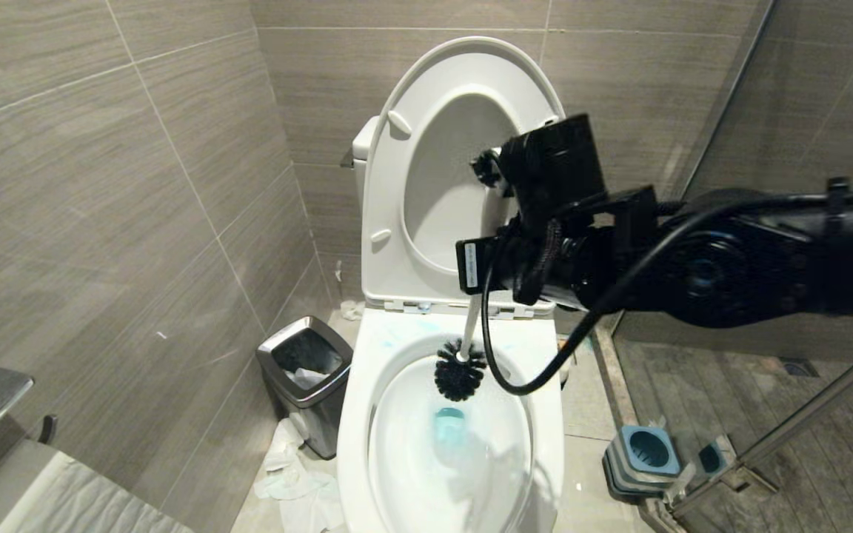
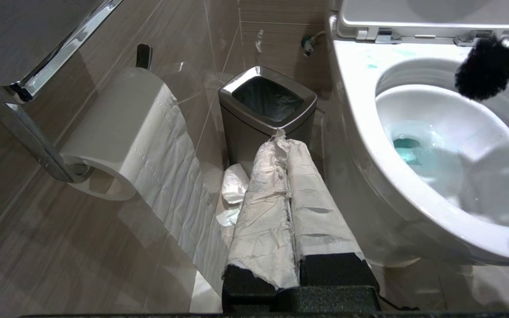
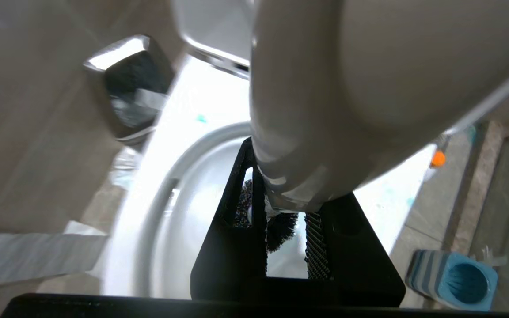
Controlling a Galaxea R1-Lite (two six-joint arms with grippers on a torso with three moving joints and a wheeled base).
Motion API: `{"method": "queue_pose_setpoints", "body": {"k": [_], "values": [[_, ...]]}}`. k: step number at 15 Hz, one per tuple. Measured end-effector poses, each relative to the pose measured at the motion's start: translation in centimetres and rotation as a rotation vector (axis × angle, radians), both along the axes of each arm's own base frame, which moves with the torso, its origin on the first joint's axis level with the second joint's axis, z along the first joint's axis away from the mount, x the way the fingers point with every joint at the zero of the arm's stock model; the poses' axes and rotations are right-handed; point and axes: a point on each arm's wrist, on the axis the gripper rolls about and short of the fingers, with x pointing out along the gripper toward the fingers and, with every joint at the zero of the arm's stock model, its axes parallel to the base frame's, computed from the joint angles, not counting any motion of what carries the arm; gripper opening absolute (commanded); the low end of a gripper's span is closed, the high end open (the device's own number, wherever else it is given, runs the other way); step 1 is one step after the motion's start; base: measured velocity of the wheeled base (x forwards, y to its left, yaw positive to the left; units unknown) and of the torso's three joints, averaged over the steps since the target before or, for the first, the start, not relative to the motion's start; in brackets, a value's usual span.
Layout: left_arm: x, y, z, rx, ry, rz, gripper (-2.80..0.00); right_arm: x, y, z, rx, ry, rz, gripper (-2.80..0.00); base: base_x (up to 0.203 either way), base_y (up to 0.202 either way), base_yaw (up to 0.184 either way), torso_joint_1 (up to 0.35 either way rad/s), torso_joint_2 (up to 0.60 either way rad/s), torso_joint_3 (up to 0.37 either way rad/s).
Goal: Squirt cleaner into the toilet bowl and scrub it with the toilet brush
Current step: Scrub the toilet bowl
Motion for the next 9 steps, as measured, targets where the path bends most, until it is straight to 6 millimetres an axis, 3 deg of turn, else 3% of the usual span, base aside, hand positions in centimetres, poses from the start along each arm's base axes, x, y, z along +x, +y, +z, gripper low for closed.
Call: {"method": "queue_pose_setpoints", "body": {"k": [4,6,9], "values": [[0.0,0.0,0.0,0.000,0.000,0.000,-2.80,5.3,-1.0,-5.1,-0.038,0.083,-0.059,-2.80,0.000,0.000,0.000,0.000,0.00,0.000],[0.0,0.0,0.0,-0.001,0.000,0.000,-2.80,6.6,-0.5,-7.0,-0.031,0.077,-0.058,-2.80,0.000,0.000,0.000,0.000,0.00,0.000],[0.0,0.0,0.0,0.000,0.000,0.000,-2.80,7.2,0.7,-9.7,-0.059,0.108,-0.040,-2.80,0.000,0.000,0.000,0.000,0.00,0.000]]}}
